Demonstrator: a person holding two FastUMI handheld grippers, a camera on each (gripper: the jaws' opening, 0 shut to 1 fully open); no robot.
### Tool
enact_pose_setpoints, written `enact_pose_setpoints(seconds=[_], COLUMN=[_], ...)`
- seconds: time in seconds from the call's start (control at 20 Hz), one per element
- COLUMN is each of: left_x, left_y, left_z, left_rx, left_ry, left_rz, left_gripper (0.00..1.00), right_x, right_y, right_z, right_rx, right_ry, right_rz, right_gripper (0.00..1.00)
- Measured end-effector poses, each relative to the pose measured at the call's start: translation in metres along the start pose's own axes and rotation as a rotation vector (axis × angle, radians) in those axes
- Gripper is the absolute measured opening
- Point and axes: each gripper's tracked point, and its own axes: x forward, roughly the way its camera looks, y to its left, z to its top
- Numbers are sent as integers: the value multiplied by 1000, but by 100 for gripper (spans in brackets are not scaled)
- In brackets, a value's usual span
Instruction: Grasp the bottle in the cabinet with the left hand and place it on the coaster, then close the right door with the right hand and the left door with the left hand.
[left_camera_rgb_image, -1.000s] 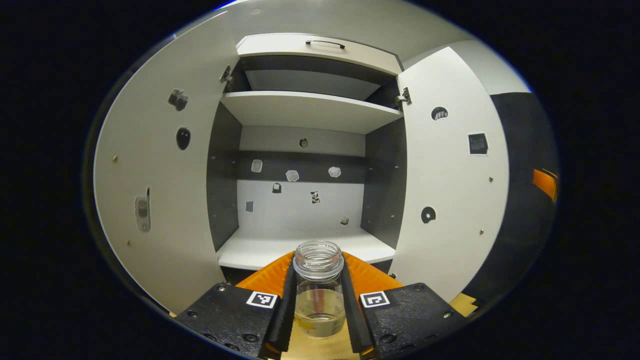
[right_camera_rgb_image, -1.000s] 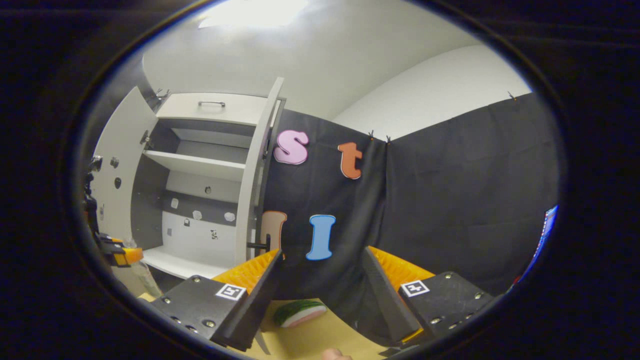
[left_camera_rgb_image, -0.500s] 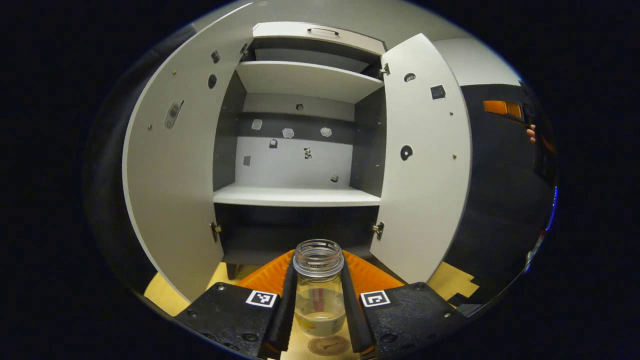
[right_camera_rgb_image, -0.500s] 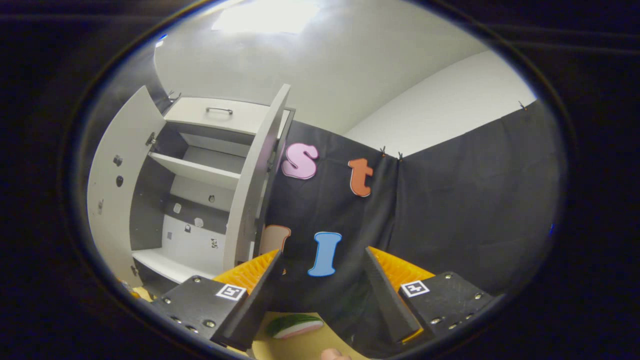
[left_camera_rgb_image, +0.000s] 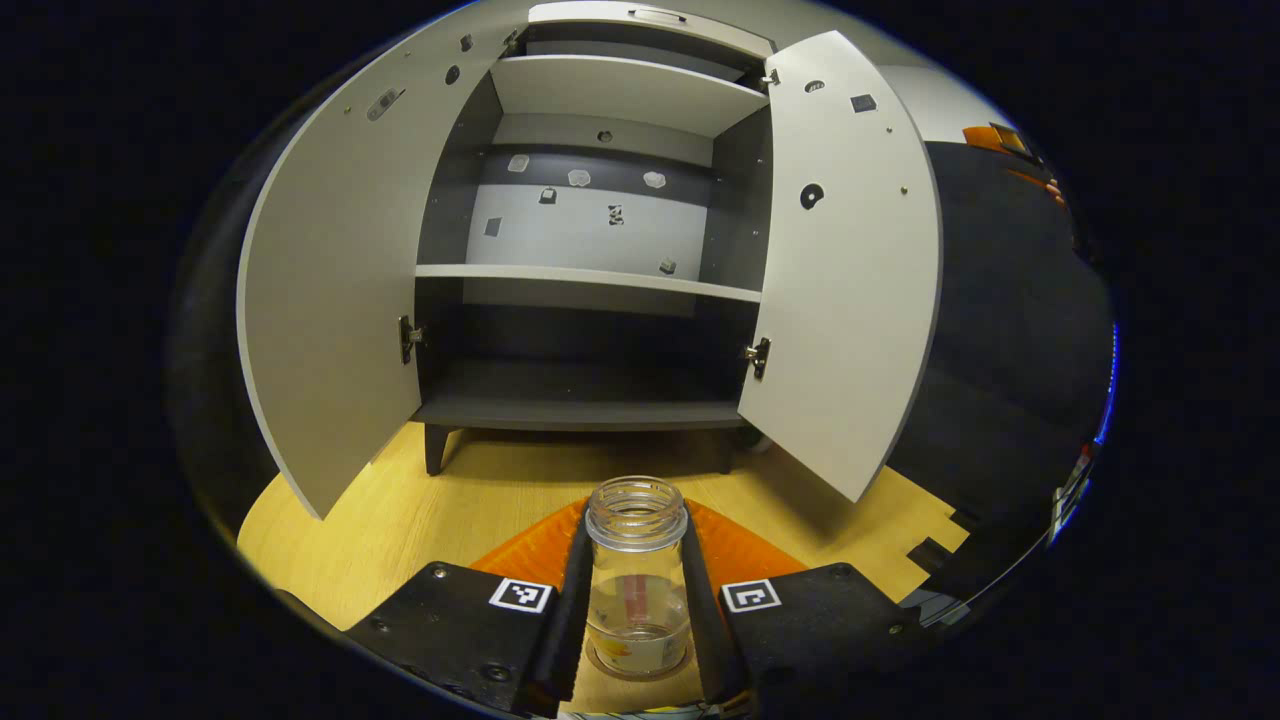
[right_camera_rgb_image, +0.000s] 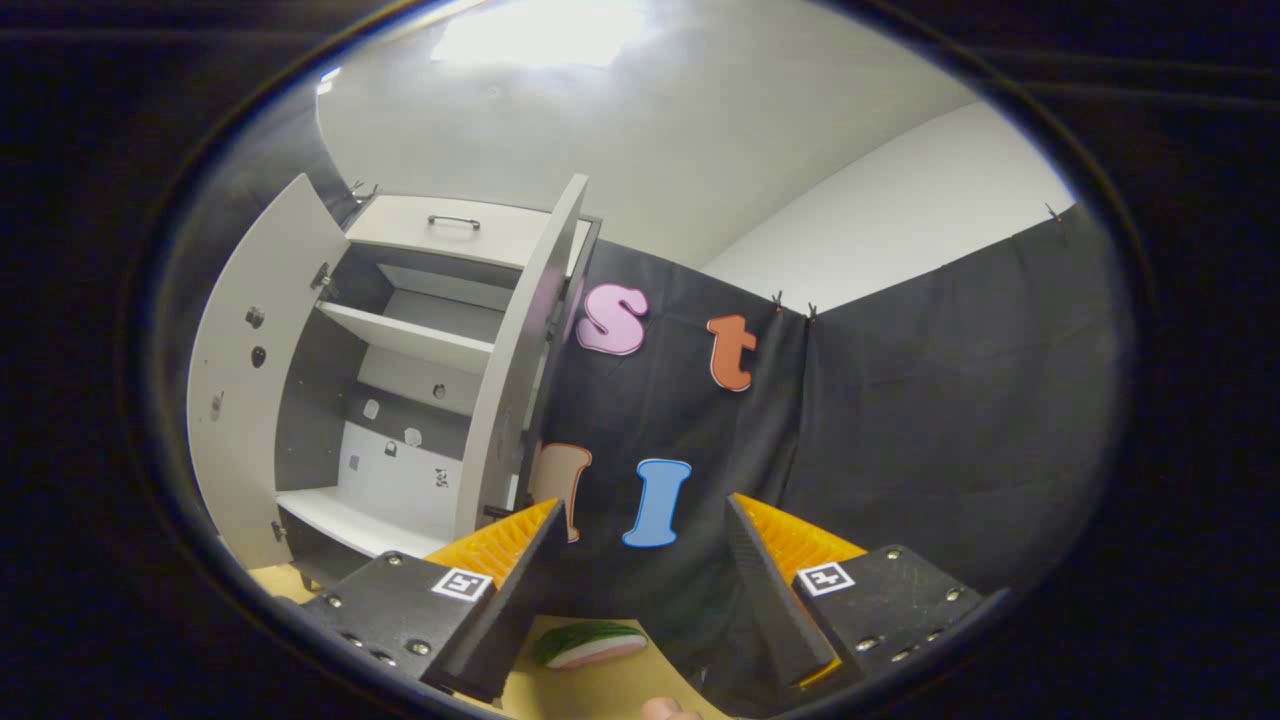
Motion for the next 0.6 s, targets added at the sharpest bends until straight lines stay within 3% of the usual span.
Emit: enact_pose_setpoints(seconds=[0.5,0.6], left_x=[22,17], left_y=[8,5], left_z=[-22,-22], left_rx=[-20,-34], left_ry=[0,-5], left_rz=[31,27], left_gripper=[52,58], right_x=[-17,-17], right_y=[-20,-14], right_z=[6,3], right_rx=[-65,-64], right_ry=[10,19], right_rz=[-37,-31], right_gripper=[92,92])
